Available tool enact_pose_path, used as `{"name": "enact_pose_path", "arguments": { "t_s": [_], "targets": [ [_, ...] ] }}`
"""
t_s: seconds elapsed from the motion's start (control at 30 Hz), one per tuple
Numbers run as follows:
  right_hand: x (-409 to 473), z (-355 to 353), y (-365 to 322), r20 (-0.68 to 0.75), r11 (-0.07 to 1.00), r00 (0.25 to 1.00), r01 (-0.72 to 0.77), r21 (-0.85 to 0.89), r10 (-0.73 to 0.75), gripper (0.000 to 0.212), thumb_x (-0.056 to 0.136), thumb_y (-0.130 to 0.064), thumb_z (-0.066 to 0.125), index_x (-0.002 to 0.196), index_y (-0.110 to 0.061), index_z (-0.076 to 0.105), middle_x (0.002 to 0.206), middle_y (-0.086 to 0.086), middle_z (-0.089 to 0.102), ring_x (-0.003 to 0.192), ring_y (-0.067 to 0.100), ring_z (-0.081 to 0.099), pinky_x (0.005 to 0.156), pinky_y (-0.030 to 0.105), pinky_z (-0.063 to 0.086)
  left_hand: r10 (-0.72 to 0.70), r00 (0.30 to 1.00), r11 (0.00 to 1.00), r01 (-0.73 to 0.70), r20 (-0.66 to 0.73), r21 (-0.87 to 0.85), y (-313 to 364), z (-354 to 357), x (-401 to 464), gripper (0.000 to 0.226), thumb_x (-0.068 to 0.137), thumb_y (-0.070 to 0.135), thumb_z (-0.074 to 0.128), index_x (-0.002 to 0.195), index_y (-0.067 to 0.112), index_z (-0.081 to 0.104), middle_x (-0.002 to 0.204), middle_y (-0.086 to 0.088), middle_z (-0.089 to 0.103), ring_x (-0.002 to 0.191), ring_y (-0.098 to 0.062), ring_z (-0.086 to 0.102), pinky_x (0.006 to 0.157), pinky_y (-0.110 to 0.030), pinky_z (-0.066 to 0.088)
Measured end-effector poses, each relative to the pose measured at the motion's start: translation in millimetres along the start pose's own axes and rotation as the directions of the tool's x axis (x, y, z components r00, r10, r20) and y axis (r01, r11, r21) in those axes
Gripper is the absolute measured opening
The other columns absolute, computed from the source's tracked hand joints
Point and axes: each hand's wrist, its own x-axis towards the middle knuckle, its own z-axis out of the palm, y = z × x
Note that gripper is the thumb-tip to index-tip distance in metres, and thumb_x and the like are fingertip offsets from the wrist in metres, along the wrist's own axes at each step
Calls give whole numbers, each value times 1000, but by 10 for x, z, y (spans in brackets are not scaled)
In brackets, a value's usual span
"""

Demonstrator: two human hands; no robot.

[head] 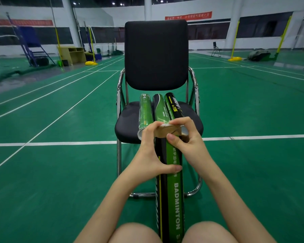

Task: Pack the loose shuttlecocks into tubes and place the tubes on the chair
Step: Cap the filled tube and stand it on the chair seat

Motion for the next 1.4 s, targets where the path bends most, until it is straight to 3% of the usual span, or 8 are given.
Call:
{"name": "enact_pose_path", "arguments": {
  "t_s": [0.1, 0.23, 0.33, 0.7, 0.97, 1.07, 1.17, 1.4],
  "targets": [
    [-8, -6, 25, -37, 999, 999, -31, 29, 32, 41, 76, -28, 72, 106, -48, 52, 124, -1, 47, 110, 19, 58, 90, 27, 49, 24, 1000, 999, -24, -15, 30, 10, -21, -9, 106, 54, 27, 88, 129, 53, 17, 134, 19, 21, 129, -5, 30, 106, -30, 37],
    [-11, -49, 66, 18, 979, 996, -88, 183, 86, 61, 69, -22, 80, 117, -38, 46, 130, -8, 45, 105, 17, 64, 81, 21, 49, 48, 999, 998, -47, -19, 31, 18, -42, -26, 109, 55, 24, 88, 130, 59, 16, 136, 12, 20, 130, -1, 25, 104, -12, 30],
    [-8, -50, 114, 44, 968, 994, -108, 227, 100, 63, 63, -30, 79, 117, -36, 48, 133, 0, 45, 110, 24, 61, 83, 24, 50, 57, 998, 998, -57, -18, 15, 18, -52, -41, 108, 56, 23, 89, 130, 59, 18, 138, 13, 20, 130, 0, 26, 103, -20, 36],
    [-19, -24, 51, -26, 954, 995, -81, 290, 92, 48, 66, -12, 77, 106, -21, 52, 124, 6, 55, 90, 17, 69, 78, 26, 53, 93, 995, 996, -93, -29, 8, 20, -64, -59, 103, 55, 24, 88, 130, 52, 24, 136, 11, 21, 127, 6, 28, 102, -26, 37],
    [-25, -29, 35, 7, 970, 998, -69, 233, 69, 38, 72, 0, 71, 98, -18, 48, 88, -17, 69, 85, 12, 69, 80, 27, 54, 73, 997, 997, -73, -23, -23, -28, -61, -58, 101, 52, 24, 88, 128, 50, 26, 135, 8, 24, 127, -2, 34, 103, -29, 38],
    [-26, -4, 59, -12, 975, 998, -64, 212, 68, 40, 71, -3, 74, 97, -19, 47, 91, -16, 66, 86, 10, 68, 78, 27, 53, 74, 997, 997, -75, -9, -21, -38, -73, -57, 100, 53, 22, 88, 127, 49, 27, 134, 7, 25, 128, -6, 34, 103, -33, 38],
    [-41, 34, 93, -31, 974, 998, -52, 222, 60, 43, 71, -9, 73, 105, -22, 50, 112, -5, 57, 89, 10, 67, 77, 24, 52, 67, 998, 997, -67, -2, -28, -50, -87, -49, 99, 52, 26, 88, 127, 51, 27, 135, 9, 24, 129, -10, 34, 104, -36, 39],
    [-39, 30, 120, -12, 980, 998, -59, 191, 62, 34, 78, 2, 69, 101, -15, 52, 88, -19, 65, 83, 2, 64, 75, 20, 52, 70, 998, 998, -70, 10, 3, -69, -106, -54, 98, 52, 26, 87, 122, 58, 27, 133, 11, 25, 127, 0, 31, 103, -21, 36]
  ]
}}
